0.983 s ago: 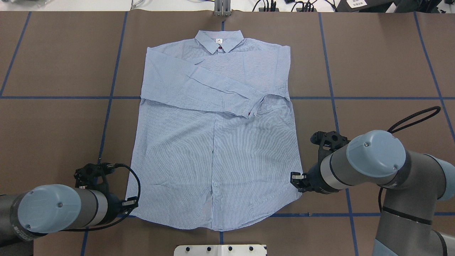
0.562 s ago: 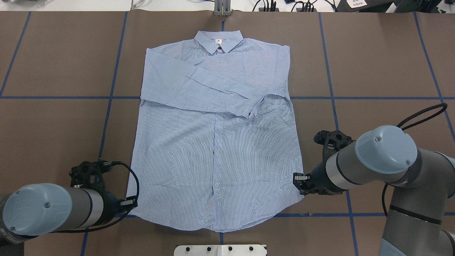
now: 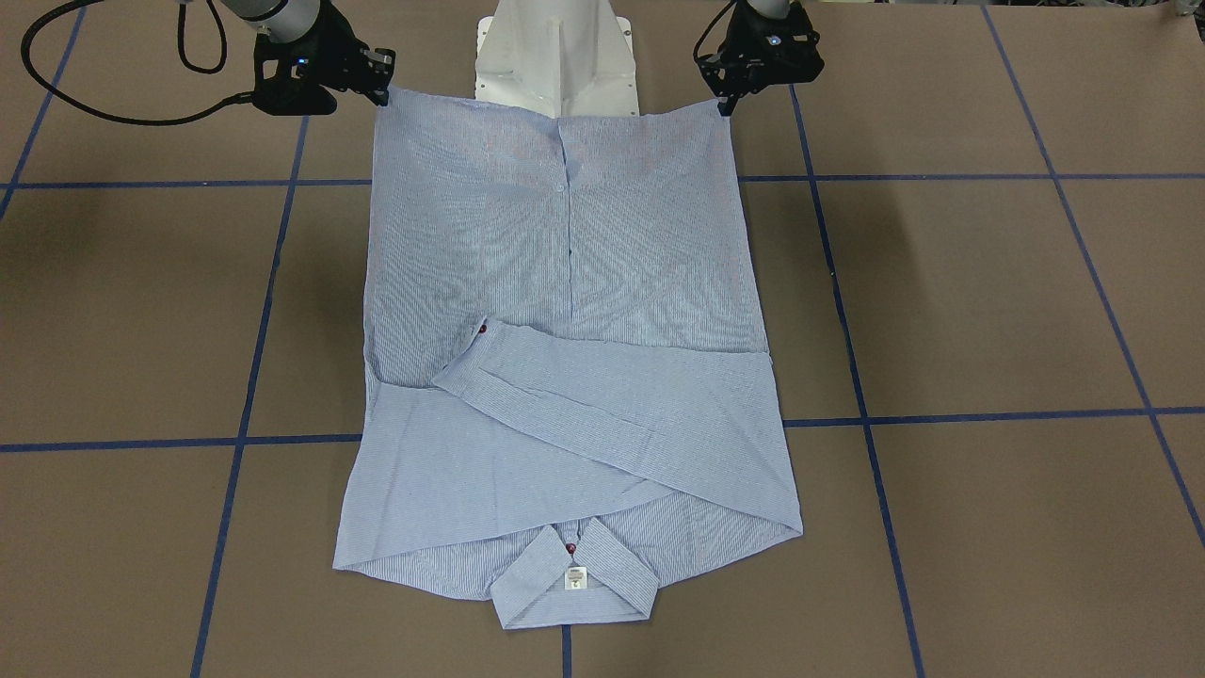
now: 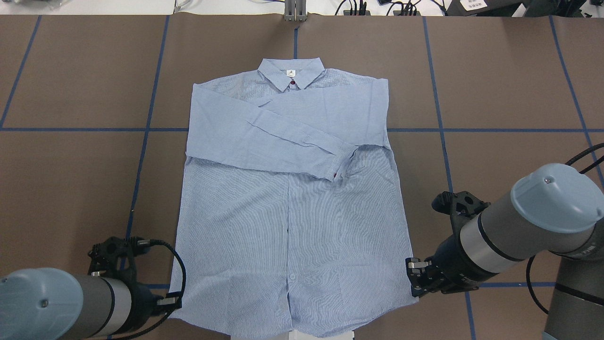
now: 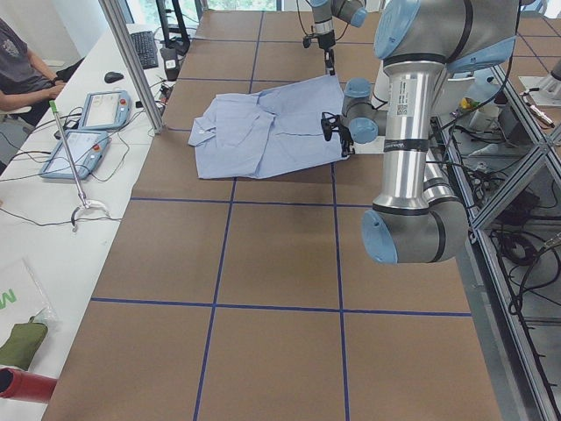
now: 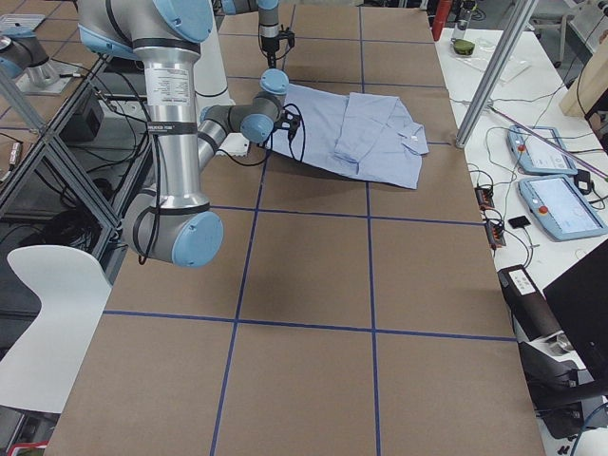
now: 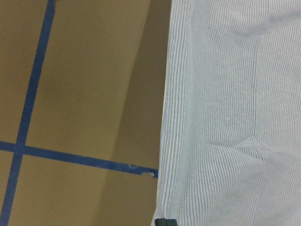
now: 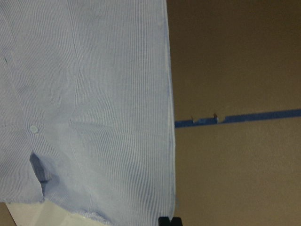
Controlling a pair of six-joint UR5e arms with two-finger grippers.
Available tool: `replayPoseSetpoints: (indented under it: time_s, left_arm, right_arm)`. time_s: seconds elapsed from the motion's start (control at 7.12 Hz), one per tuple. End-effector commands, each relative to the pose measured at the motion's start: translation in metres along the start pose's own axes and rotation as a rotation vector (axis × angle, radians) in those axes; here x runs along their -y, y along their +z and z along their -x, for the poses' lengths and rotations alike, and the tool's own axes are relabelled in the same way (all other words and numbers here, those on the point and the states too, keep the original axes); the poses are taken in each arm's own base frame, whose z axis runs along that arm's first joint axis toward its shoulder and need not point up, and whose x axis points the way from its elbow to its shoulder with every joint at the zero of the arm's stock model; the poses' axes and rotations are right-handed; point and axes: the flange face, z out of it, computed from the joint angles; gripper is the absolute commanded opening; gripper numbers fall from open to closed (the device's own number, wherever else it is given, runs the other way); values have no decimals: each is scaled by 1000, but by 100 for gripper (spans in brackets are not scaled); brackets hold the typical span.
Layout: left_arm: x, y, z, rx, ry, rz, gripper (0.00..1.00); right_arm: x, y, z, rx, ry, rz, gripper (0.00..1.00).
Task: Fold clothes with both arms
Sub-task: 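Lift the hem with both grippers and carry it toward the collar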
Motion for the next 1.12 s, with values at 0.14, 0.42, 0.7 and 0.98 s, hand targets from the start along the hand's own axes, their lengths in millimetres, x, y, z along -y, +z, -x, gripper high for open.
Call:
replayPoseSetpoints:
  time_s: [0.14, 0.42, 0.7, 0.98]
  left_arm:
    - [-42, -19, -7, 17, 48, 75, 0]
    - [-25, 4, -21, 28, 33, 41, 0]
    - [34, -6, -36, 1, 44, -59, 0]
    - [108, 0, -29, 47, 61, -159, 0]
  right_arm:
    - [-21, -5, -10, -3, -12, 70, 0]
    - [19, -1, 2, 7, 18, 5, 0]
    - [76, 10, 20, 2, 68, -68, 0]
    - [124, 5, 9, -21, 51, -148, 0]
